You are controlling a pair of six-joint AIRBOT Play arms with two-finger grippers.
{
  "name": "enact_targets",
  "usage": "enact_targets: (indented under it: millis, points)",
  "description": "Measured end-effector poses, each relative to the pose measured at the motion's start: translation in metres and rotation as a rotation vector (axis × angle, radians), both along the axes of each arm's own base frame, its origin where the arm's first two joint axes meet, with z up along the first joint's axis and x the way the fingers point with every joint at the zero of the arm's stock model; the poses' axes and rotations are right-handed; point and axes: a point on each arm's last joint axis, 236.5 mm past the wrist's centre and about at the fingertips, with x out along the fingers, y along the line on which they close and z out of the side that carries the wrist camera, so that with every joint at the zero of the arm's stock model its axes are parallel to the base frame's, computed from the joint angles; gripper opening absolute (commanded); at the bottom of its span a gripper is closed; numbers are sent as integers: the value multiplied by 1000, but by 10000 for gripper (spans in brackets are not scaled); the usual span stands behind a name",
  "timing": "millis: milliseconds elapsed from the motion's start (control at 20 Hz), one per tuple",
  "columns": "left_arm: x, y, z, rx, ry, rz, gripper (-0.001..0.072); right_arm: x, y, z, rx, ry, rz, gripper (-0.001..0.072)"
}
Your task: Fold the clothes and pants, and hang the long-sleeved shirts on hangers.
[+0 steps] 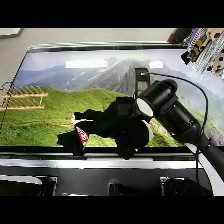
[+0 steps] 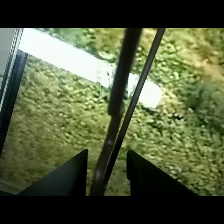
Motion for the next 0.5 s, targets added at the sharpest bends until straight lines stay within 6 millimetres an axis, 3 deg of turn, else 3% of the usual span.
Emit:
enact_targets:
  millis: [200,250,300,500]
  points:
    - [5,-5,-3,-9,4,-13,155,0,-1,0,-3,-1,-1,47]
    - [6,-7,-4,-11,6,-17,52,0,-1,0,-3,-2,-1,47]
    - [6,-8,-5,-10,10,-33,26,1,-1,0,-4,-2,-2,47]
    - [9,-11,-6,-14,13,-28,26,0,-1,0,-6,-1,-2,47]
